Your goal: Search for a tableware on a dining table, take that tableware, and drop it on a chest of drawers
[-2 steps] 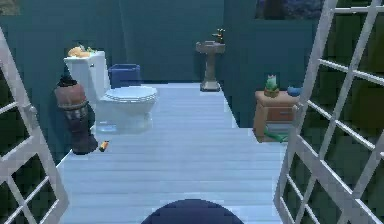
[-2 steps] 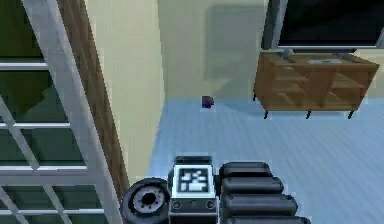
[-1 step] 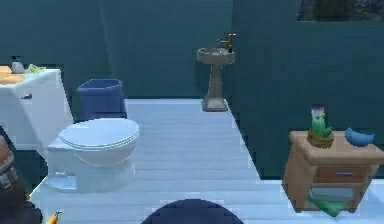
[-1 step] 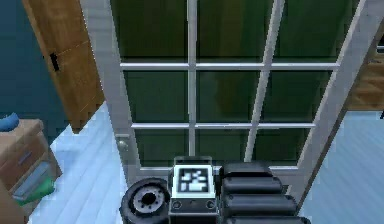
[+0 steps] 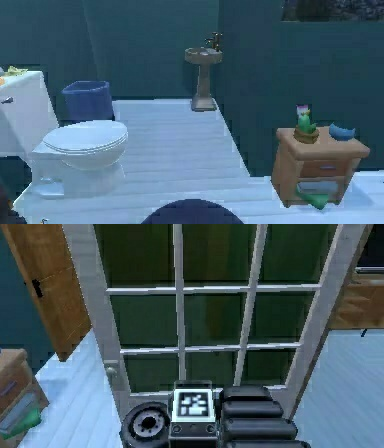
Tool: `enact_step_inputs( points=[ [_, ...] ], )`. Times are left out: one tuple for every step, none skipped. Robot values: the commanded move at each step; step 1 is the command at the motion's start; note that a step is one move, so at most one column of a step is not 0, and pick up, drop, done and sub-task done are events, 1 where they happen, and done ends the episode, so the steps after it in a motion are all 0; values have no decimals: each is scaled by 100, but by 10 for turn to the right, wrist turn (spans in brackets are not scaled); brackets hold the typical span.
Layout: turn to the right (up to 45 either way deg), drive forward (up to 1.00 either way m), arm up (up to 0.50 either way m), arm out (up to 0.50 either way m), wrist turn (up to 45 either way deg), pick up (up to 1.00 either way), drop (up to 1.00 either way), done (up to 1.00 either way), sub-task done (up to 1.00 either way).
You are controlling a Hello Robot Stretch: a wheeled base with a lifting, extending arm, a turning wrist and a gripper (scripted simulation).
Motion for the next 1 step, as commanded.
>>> enact_step_inputs(
  points=[
    [0,35,0,0,0,0,0,0,0]
  ],
)
